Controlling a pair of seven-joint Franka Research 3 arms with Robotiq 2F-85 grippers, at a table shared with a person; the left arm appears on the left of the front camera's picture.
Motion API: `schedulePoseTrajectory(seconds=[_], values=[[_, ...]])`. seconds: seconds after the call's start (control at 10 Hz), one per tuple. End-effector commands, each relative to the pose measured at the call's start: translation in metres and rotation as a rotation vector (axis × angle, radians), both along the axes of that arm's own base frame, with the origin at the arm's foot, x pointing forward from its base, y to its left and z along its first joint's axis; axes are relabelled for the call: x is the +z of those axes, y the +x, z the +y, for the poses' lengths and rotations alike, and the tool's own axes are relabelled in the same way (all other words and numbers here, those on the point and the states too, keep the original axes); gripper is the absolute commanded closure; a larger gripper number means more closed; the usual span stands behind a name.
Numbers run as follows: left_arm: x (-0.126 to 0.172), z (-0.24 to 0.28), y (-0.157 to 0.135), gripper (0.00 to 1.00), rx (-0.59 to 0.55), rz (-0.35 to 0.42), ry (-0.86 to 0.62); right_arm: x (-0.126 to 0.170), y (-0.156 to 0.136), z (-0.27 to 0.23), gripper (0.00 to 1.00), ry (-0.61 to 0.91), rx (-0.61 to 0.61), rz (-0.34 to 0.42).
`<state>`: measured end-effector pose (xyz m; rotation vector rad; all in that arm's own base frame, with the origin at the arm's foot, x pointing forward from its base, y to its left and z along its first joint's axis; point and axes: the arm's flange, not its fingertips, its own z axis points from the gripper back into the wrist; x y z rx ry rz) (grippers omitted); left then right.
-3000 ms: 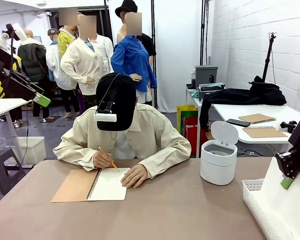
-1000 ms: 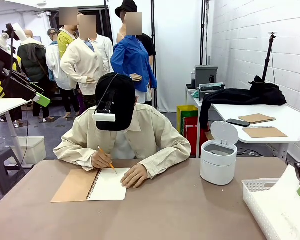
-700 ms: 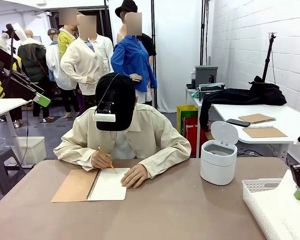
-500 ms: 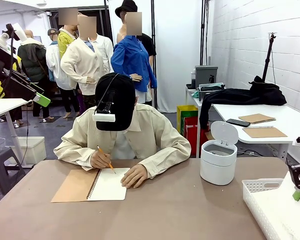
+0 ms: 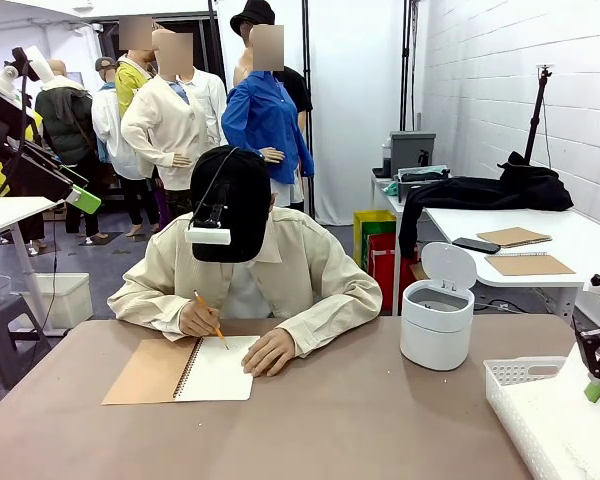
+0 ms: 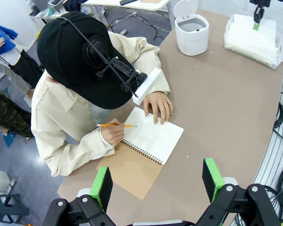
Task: Sort the paper based on its condition.
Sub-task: If a person hands you a paper, place it in the Organizing basket , and if it's crumpled, put it in the Trash can.
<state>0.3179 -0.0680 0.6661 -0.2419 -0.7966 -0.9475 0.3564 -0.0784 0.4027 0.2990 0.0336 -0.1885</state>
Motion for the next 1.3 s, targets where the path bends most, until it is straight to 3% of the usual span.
schedulePoseTrajectory(seconds=[0.0,0.3,0.4,0.7,1.2], values=[[0.0,0.001,0.0,0.0,-0.002,0.0,-0.003,0.002,-0.001,0.001,0.64,0.008,0.007,0.019],[0.0,0.001,0.0,0.0,-0.002,0.0,-0.003,0.002,0.002,-0.001,0.07,-0.065,0.031,0.044],[0.0,0.001,0.0,0.0,-0.002,0.0,-0.003,0.004,0.004,-0.004,0.0,-0.094,0.052,0.051],[0.0,0.001,0.0,0.0,-0.002,0.0,-0.003,0.007,0.007,-0.003,0.0,-0.146,0.126,0.087],[0.0,0.001,0.0,0.0,-0.002,0.0,-0.003,-0.004,0.007,0.029,0.0,-0.005,0.113,0.121]])
